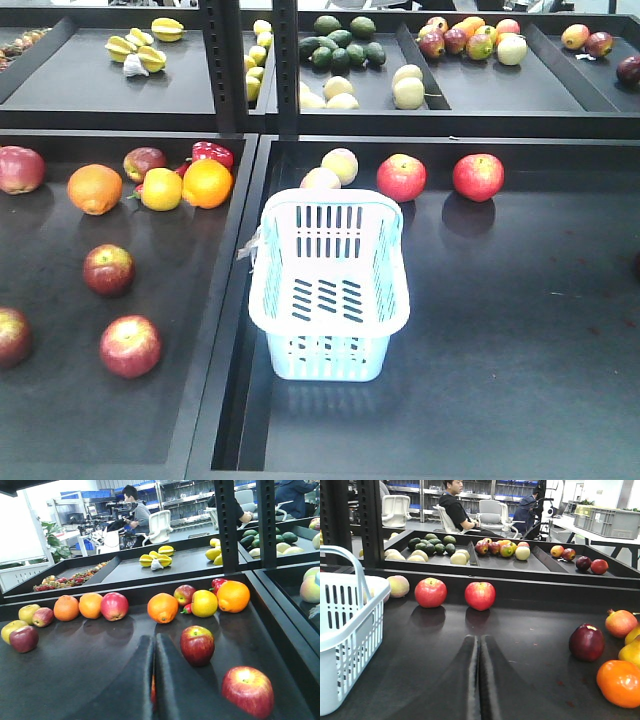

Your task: Pick three apples into basket with both arms

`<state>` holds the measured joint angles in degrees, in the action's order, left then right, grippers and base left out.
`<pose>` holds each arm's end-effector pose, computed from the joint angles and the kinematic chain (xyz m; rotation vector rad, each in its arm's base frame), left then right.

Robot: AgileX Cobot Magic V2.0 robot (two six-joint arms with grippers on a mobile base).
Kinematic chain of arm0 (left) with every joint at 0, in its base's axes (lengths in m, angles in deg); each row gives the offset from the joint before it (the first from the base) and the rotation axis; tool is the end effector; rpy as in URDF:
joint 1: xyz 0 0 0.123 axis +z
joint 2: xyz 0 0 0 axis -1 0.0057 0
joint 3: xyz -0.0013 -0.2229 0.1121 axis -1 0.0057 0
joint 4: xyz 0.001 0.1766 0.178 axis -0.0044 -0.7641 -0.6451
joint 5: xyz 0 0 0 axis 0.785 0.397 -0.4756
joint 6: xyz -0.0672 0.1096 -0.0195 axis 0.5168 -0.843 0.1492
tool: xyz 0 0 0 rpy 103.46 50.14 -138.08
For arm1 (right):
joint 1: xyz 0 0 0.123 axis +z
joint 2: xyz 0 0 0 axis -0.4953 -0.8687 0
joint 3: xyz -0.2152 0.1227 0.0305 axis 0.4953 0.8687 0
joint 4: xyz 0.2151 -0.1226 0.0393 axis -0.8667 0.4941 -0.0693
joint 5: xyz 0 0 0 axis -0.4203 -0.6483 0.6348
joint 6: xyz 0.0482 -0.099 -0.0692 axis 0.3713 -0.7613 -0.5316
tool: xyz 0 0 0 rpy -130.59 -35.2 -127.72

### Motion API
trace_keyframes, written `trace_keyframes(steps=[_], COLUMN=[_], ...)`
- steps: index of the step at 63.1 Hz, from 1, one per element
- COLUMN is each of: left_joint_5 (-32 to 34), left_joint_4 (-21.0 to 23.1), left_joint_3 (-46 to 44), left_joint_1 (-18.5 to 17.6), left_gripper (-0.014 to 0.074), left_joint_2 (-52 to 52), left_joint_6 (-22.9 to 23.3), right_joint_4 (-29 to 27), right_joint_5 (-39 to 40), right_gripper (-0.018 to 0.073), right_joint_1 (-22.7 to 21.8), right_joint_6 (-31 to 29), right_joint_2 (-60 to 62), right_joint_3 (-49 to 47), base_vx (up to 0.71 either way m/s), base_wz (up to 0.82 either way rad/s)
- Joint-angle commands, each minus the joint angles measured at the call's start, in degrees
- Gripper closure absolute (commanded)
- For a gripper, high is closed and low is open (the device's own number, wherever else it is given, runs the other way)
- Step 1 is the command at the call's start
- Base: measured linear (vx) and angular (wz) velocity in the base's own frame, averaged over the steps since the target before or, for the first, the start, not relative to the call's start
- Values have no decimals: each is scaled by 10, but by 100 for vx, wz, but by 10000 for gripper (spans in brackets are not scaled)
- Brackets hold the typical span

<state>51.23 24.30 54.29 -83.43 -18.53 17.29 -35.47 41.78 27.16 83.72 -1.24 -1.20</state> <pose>0.1292 0.0173 0.1971 -0.0063 1.5939 0.2017 0.1303 -0.0068 0.1913 -0.0235 1.6220 -0.1031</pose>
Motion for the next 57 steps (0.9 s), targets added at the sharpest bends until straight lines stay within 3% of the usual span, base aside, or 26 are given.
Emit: trace_keyframes(steps=[1, 57], left_joint_5=[45, 45], left_joint_4=[0, 0], left_joint_3=[16, 16], left_joint_1=[0, 0], left_gripper=[603, 603], left_joint_2=[-12, -12], left_joint_6=[3, 3], right_joint_4=[2, 2], right_joint_5=[42, 42], right_gripper=[563, 563], right_joint_1=[-3, -3], right_joint_6=[-7, -7], right_joint_2=[5, 5], right_joint_3=[5, 5], base_vx=[6, 5], base_wz=[-5, -3])
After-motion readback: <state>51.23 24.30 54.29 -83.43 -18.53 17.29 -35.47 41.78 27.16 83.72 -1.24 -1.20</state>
